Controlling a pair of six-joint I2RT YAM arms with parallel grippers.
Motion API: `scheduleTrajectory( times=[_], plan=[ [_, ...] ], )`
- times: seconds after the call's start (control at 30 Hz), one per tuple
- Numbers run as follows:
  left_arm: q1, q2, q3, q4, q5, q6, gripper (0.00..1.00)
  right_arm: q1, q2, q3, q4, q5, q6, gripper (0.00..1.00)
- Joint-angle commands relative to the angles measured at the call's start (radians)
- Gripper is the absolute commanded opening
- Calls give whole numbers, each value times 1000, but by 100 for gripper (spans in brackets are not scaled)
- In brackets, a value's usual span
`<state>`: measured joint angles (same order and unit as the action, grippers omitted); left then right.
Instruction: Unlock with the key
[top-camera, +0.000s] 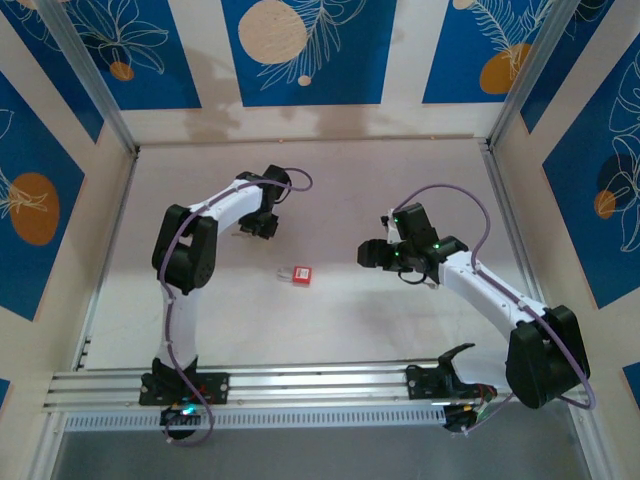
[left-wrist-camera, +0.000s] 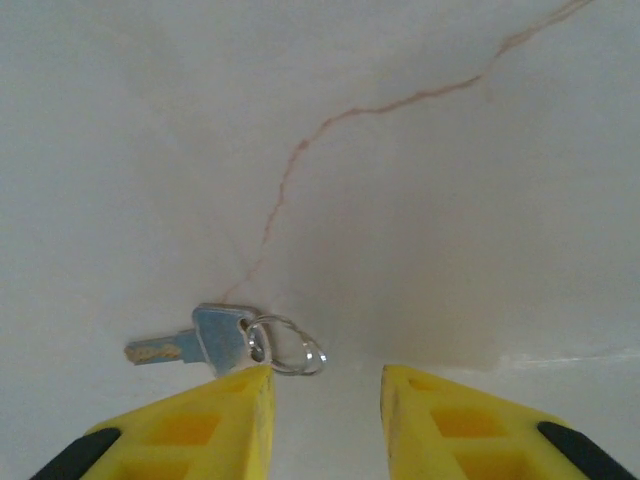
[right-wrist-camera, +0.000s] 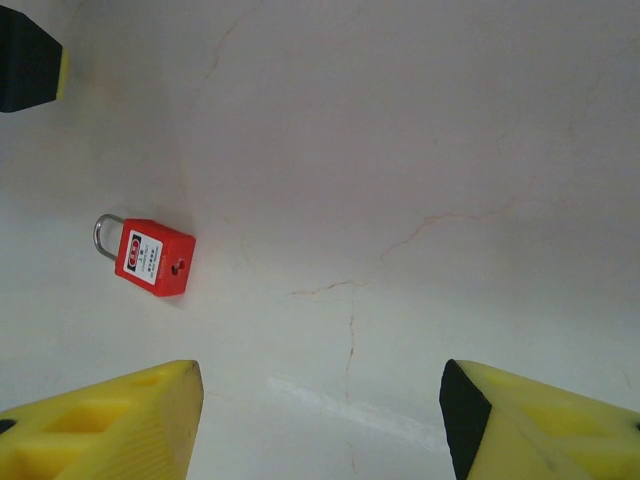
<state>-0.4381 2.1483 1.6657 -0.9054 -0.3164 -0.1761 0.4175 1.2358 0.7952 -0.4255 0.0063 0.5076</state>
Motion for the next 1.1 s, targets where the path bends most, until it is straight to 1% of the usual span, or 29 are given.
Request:
scheduleTrajectory(
  times=[0.0,0.07,0.3,0.53,0.67,0.93,1.07],
  plan=[
    [-2,13,34,-34,-56,17,32,-6,-18,-18,1,-32,0,65],
    [-2,18,32,-27,-51,17,32,-6,-19,-18,-1,-33,-1,66],
    [-2,27,6,-7,-32,12,25,-11,-23,-16,-5,-31,-4,66],
    [-2,19,-31,15,-1,7,25,-12,-18,-16,1,-34,-3,66],
    [-2,14,-50,26,-5,4,26,-12,-15,-17,2,-37,-2,66],
    [3,16,-51,42,-15,7,20,-13,-18,-16,-1,-37,-4,66],
    [3,4,-38,34,-24,24,13,-12,-20,-19,-1,-38,-4,66]
  ],
)
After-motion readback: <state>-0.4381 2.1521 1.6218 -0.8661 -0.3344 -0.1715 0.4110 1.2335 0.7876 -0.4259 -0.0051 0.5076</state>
